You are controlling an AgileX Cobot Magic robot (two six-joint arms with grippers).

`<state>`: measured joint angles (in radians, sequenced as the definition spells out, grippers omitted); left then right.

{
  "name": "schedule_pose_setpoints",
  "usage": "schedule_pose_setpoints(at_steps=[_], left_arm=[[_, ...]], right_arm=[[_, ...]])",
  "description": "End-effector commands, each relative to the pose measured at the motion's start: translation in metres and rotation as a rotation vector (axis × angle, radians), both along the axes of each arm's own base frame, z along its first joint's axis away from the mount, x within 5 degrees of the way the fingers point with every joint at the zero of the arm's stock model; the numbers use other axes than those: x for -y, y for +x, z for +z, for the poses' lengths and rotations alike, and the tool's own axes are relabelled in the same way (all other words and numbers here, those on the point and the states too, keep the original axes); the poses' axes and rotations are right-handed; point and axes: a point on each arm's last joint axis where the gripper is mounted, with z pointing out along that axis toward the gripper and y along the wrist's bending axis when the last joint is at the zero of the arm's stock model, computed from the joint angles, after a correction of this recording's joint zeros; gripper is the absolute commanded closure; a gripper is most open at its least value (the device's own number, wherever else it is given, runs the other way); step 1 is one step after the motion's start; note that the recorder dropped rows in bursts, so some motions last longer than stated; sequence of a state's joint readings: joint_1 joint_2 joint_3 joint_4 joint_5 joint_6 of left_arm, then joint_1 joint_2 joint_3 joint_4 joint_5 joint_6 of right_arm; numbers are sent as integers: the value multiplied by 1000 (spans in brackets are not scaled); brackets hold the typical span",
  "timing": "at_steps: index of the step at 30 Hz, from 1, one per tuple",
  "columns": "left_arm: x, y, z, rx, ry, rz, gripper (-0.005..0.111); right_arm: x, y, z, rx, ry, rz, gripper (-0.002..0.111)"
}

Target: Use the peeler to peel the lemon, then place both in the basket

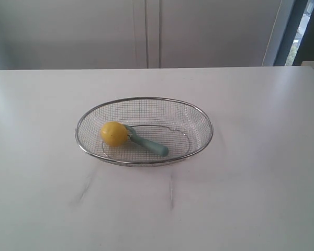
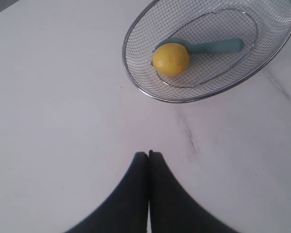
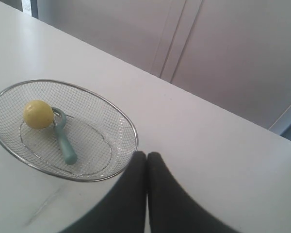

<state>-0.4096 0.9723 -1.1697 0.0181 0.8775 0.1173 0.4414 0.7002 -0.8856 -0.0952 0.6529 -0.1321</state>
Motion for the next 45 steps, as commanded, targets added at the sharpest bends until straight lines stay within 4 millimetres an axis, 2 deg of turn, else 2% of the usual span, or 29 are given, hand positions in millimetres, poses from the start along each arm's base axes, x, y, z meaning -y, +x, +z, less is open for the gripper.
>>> schedule_pose_setpoints(at_steps=[1, 6, 9, 12, 20, 30, 37, 40, 45], left_arm=[[-1, -6, 3, 13, -31, 2, 107], [1, -4, 12, 218, -164, 11, 107], [1, -1, 2, 339, -219, 31, 107], [-5, 1, -19, 376, -229, 69, 107], [-24, -5, -94, 369, -213, 186, 107], [-51, -41, -173, 433, -330, 394, 107], [-63, -66, -209, 485, -425, 510, 107], [-66, -71, -209, 522, -445, 535, 107], [-68, -82, -214, 478, -424, 563, 107]], right_arm=[[1, 0, 1, 12, 2, -8, 108], [1, 0, 1, 12, 2, -8, 108], [1, 0, 1, 12, 2, -8, 108], [1, 0, 1, 12, 2, -8, 108], [1, 0, 1, 12, 2, -8, 108], [1, 0, 1, 12, 2, -8, 108], [1, 0, 1, 12, 2, -8, 108], [1, 0, 1, 12, 2, -8, 108], [1, 0, 1, 11, 4, -7, 108]])
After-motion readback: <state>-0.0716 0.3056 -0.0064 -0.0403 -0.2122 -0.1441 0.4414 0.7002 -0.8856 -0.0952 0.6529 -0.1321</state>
